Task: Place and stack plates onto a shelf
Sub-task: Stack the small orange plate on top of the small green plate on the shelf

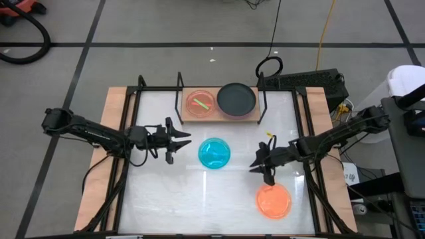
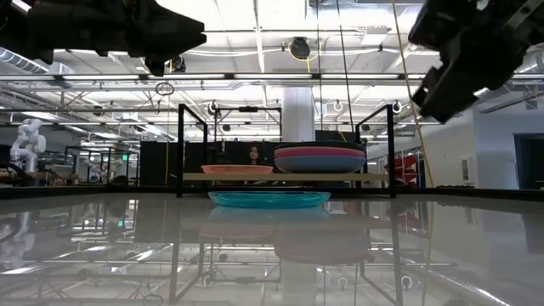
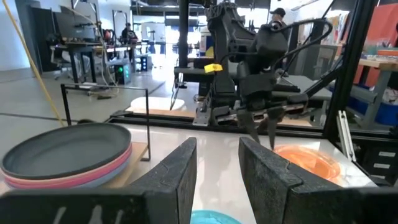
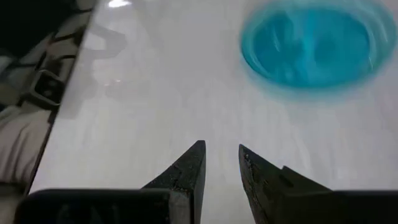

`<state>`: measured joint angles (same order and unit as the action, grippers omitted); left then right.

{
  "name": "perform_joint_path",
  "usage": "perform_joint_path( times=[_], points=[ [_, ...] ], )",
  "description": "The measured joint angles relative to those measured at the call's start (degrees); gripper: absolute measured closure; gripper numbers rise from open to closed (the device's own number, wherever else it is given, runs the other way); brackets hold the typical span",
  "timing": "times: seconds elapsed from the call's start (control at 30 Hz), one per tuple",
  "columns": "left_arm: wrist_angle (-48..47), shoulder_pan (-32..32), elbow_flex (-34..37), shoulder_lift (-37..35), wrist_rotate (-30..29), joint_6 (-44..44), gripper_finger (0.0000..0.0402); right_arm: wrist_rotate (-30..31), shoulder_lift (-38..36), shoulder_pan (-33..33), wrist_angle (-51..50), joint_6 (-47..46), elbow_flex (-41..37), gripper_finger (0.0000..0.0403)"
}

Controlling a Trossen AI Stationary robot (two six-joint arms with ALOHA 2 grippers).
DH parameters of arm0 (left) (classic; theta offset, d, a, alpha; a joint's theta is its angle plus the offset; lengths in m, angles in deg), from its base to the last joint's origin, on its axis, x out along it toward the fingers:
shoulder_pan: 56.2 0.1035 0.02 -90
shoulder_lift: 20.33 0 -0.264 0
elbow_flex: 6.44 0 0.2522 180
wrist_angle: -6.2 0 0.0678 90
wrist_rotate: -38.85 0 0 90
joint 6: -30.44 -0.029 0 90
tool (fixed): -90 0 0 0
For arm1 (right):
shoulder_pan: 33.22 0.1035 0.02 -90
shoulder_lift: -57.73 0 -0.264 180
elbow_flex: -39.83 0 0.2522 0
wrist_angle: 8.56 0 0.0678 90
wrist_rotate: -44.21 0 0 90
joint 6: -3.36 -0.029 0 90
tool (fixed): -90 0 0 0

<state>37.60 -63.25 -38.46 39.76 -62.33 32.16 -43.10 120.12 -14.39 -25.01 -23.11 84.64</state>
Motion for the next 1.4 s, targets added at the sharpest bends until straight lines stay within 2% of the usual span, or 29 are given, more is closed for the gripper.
perform_joint_path(
  times=[0.07, 0.27, 0.53, 0.63, 0.8, 1.1, 1.4],
  points=[
    [-0.1, 0.0, 0.0, 0.0, 0.0, 0.2, 0.0275, -0.2, 0.0, 0.0, -2.4, -2.6, 0.0, 0.0320],
    [-0.5, 0.0, 0.0, 0.0, 0.0, 2.1, 0.0275, -7.2, 0.0, 0.0, -6.2, -3.1, 0.0, 0.0320],
    [-2.0, 0.0, 0.0, 0.0, 0.0, 3.4, 0.0275, -7.5, 0.0, 3.0, -6.6, -2.8, 0.0, 0.0320],
    [-2.2, 0.0, 0.0, 0.0, 0.0, 3.5, 0.0275, -9.8, 0.0, 3.9, -7.4, -3.0, 0.0, 0.0320],
    [-2.2, 0.0, 0.0, 0.0, 0.0, 3.5, 0.0275, -10.7, 0.7, 5.4, -10.4, -6.3, -0.3, 0.0320],
    [-3.1, 0.0, 0.0, 0.0, 0.0, 4.0, 0.0275, -12.7, 5.2, 7.5, -8.3, -12.8, -3.8, 0.0320],
    [-3.7, 0.0, 0.0, 0.0, 0.0, 4.5, 0.0275, -14.9, 8.8, 7.5, -1.8, -14.9, -6.3, 0.0269]
  ],
)
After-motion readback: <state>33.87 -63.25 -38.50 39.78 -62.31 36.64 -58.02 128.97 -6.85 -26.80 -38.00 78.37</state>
